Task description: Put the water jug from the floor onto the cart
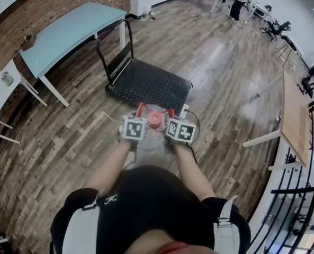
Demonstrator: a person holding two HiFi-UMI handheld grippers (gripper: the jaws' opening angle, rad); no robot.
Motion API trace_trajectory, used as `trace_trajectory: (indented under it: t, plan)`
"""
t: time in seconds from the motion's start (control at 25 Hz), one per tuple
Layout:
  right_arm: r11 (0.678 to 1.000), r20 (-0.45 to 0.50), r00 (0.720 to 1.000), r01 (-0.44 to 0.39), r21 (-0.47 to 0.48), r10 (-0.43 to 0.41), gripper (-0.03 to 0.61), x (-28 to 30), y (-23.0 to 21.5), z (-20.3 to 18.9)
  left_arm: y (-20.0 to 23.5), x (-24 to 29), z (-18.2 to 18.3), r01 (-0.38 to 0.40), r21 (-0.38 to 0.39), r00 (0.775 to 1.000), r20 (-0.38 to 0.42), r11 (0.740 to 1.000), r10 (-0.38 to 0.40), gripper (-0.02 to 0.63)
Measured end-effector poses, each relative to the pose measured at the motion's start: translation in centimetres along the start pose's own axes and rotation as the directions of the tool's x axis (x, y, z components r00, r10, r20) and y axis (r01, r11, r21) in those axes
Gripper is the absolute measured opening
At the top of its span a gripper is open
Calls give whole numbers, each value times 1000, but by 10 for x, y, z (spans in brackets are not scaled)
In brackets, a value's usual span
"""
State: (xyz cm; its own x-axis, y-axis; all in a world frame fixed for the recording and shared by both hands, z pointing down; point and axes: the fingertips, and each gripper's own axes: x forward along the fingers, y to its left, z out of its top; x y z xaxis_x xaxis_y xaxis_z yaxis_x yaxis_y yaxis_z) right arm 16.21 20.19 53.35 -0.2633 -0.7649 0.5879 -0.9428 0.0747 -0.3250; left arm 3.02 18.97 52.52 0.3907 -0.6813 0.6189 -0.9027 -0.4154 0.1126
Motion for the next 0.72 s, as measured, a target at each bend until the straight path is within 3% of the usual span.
trace_trajectory:
  t: [0.72]
  plan:
    - [1000,22,1000,4,-6,-4,20,34,30,6,49,10,1,17,3,1000,6,1000,-17,2]
